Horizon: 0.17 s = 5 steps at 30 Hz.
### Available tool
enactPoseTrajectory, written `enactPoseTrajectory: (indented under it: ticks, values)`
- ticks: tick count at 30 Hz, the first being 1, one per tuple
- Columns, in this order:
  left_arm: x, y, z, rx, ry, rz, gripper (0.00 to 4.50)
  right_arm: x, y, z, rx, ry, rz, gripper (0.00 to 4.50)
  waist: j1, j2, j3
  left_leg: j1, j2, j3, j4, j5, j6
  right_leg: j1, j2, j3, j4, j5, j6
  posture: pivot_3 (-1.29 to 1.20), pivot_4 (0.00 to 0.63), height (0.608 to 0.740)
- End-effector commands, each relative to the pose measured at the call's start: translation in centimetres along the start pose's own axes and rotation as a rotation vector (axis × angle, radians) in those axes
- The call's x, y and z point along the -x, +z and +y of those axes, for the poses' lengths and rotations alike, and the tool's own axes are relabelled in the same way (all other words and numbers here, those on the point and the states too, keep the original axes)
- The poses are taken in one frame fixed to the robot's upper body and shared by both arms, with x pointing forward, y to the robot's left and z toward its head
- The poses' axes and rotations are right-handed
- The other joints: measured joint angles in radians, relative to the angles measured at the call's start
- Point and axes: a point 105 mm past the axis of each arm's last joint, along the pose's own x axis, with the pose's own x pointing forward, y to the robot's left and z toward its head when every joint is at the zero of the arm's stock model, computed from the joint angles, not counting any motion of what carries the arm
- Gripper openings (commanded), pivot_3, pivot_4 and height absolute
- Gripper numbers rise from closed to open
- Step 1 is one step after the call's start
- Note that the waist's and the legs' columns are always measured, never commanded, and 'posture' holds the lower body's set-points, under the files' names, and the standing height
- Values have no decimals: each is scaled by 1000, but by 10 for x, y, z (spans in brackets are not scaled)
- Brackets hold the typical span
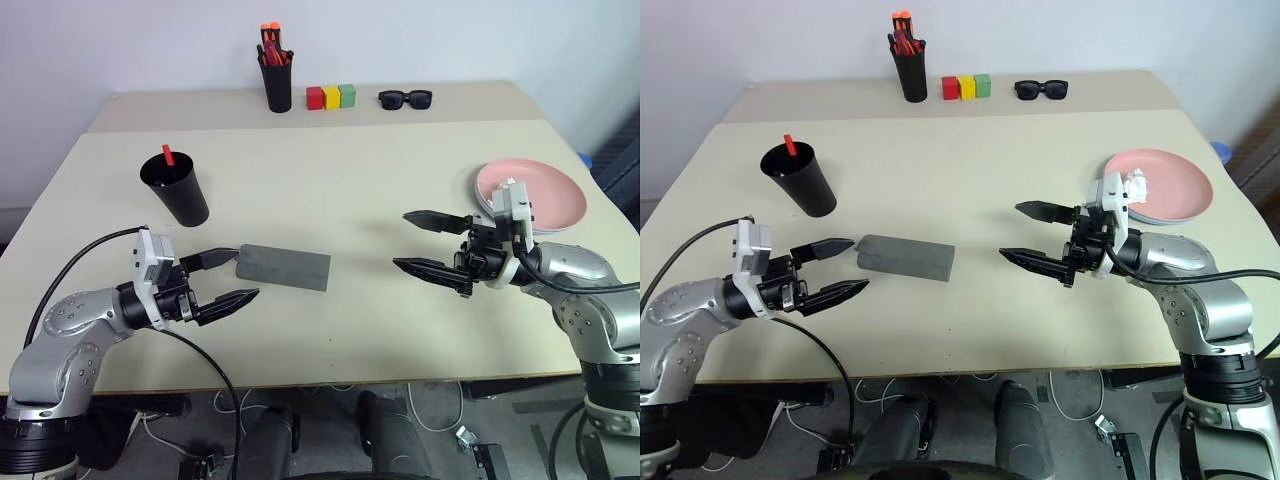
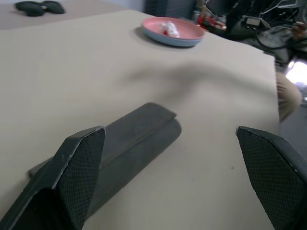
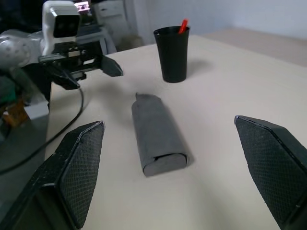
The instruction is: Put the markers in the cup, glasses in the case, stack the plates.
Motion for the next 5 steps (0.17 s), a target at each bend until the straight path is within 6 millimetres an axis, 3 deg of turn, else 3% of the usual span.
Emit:
enactPoseTrajectory:
  ticks: [1, 5]
  values:
    - [5, 8, 7, -38, 20, -17, 4500, 7, 15, 2, 53, -6, -5, 4434, -2, 0, 0, 0, 0, 0, 0, 0, 0, 0, 0, 0, 0, 0, 0, 0, 150, 740]
    - [13, 19, 26, -83, 54, -6, 4500, 8, 17, 3, 60, -25, 12, 4434, -2, 0, 0, 0, 0, 0, 0, 0, 0, 0, 0, 0, 0, 0, 0, 0, 150, 740]
